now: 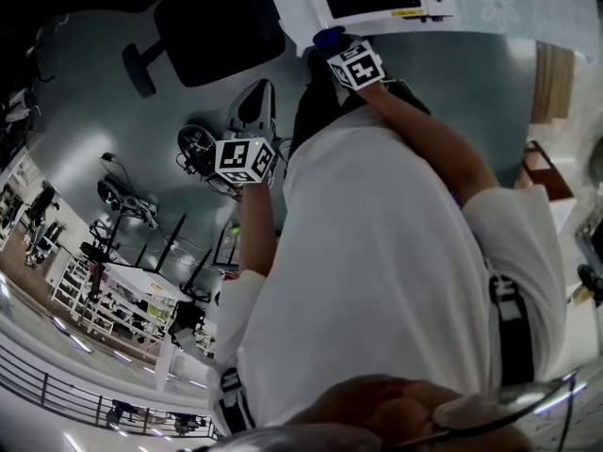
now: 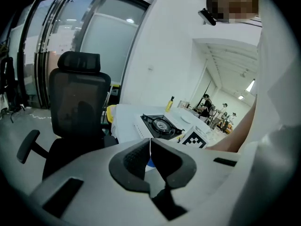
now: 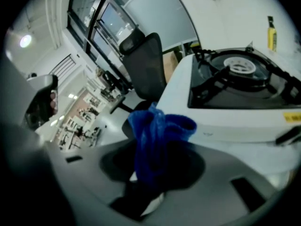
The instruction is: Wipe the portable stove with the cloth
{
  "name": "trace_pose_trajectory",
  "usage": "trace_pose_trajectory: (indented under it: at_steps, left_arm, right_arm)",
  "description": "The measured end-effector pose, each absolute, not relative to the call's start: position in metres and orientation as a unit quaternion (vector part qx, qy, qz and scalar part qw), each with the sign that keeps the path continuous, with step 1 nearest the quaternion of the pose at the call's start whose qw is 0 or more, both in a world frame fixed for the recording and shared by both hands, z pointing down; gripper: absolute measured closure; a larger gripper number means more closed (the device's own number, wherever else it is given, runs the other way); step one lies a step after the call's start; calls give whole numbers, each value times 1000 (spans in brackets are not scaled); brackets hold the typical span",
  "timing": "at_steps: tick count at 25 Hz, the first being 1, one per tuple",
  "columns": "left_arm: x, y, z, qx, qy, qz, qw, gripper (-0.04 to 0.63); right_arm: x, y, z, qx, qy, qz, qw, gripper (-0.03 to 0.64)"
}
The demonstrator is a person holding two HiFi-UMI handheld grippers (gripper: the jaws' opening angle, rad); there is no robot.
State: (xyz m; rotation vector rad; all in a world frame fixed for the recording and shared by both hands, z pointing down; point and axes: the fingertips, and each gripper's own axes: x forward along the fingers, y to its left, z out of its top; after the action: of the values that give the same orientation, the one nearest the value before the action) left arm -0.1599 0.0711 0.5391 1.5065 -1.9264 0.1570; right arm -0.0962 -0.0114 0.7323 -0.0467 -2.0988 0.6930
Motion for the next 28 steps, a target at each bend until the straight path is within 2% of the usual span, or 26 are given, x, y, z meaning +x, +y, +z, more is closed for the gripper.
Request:
trace_pose_trajectory:
  at_steps: [11,28]
  left_arm:
    - [-173,73,534,554,-765,45,325,558]
    - [-231,56,555,579,-752,9,314,558]
  right_arm:
    - [-121,3,680,-151,-868,219,420,462]
    - [-132,-11,693,-169,-845,98,498,462]
